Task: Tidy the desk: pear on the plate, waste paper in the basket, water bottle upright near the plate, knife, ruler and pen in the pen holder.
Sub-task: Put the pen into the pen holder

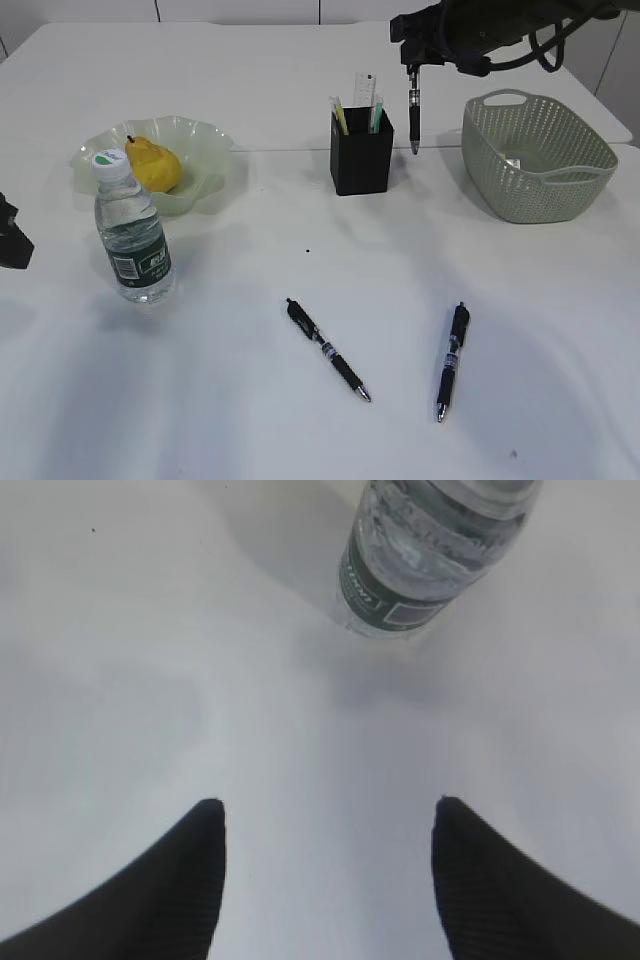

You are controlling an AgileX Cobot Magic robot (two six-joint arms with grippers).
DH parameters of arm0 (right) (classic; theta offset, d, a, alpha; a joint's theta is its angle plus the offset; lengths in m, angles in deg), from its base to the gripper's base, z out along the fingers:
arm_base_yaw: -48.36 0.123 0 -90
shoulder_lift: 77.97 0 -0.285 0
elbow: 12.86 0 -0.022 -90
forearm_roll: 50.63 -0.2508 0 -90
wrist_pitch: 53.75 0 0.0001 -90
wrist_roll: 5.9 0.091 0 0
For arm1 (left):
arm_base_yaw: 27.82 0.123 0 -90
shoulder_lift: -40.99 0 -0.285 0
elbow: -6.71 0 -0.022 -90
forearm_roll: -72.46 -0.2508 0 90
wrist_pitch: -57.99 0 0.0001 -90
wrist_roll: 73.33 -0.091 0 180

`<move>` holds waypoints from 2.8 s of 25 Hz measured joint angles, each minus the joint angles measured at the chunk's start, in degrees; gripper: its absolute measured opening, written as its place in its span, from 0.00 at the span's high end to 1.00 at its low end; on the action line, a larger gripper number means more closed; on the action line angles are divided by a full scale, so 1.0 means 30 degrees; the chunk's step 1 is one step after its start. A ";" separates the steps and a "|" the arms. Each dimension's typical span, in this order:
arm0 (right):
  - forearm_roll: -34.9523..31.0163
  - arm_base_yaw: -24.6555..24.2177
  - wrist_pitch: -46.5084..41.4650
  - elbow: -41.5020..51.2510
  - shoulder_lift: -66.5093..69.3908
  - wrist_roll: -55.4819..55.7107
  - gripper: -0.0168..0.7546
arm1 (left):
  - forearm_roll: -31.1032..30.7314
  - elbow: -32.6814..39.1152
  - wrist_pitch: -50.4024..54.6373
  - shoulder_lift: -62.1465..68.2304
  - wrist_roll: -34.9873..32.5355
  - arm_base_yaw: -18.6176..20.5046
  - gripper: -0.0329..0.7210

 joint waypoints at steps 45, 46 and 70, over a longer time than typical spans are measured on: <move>-0.5149 0.1165 0.6592 -0.3959 0.7088 -0.4863 0.85 | -0.0079 0.0000 -0.0271 0.0000 0.0000 0.0000 0.35; -0.5149 0.1165 0.6457 -0.3977 0.7130 -0.4863 0.84 | -0.0079 0.0000 -0.0271 0.0000 0.0000 0.0000 0.35; -0.4800 0.1202 0.0331 -0.4004 0.3720 -0.3729 0.50 | -0.0114 0.0000 0.0421 0.0000 0.0000 0.0000 0.35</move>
